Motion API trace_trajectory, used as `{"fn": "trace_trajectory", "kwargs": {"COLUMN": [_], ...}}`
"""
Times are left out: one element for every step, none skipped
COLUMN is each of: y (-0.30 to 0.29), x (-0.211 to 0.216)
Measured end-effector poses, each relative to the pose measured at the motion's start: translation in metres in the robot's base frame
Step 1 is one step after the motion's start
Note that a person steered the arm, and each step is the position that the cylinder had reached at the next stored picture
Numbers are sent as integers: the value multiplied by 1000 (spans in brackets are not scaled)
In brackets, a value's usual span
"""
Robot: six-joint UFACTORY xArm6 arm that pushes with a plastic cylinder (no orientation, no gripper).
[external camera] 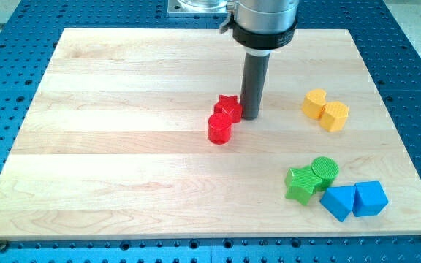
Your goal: Push the green circle at the top of the green star
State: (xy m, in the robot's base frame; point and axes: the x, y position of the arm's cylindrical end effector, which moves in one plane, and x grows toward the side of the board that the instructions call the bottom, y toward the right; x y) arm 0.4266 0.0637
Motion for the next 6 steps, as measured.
{"fn": "trace_trajectory", "kwargs": {"y": [37, 141, 194, 150, 84, 54], "x": [22, 48, 84, 108, 138, 139]}}
